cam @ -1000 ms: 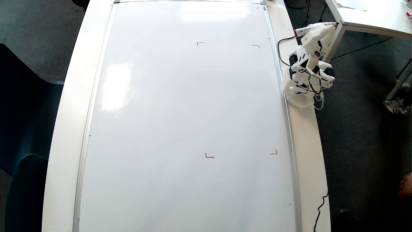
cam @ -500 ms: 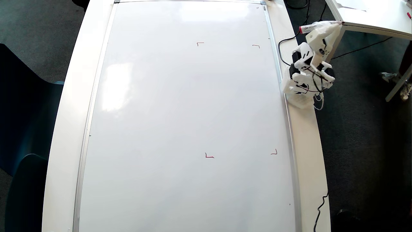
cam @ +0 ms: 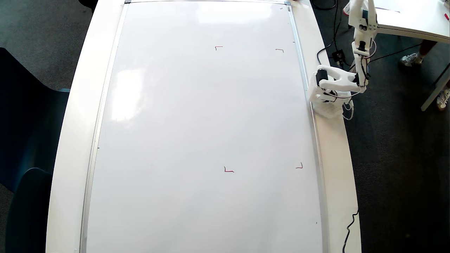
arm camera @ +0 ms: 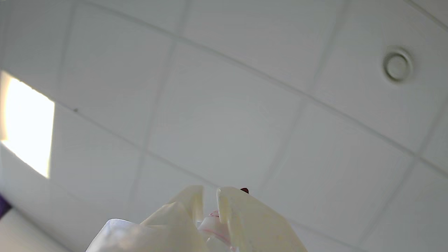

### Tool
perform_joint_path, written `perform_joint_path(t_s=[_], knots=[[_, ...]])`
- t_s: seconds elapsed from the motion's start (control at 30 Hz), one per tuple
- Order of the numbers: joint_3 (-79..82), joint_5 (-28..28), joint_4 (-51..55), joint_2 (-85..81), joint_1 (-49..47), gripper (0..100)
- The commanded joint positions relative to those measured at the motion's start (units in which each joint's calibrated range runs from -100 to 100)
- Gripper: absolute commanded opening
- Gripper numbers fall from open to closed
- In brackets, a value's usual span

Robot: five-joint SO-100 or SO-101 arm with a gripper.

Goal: Draw on a whiteboard a robot head using a pen attached to the gripper

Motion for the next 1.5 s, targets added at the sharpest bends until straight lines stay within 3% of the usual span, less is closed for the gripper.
perform_joint_path(t_s=[0.0, 0.17, 0.37, 0.63, 0.97, 1.13, 1.47], knots=[[-8.5, -4.5, 1.5, 15.0, 0.1, 1], [-14.6, -7.9, 3.5, 27.6, -0.2, 1], [-18.7, -12.7, 24.7, 31.7, -6.9, 1], [-22.9, -12.9, 46.5, 35.5, -16.2, 1], [-50.0, -12.9, 77.8, 64.8, -25.3, 1], [-65.6, -11.3, 92.4, 83.4, -25.2, 1], [-68.8, 0.7, 94.0, 100.9, -25.3, 1]])
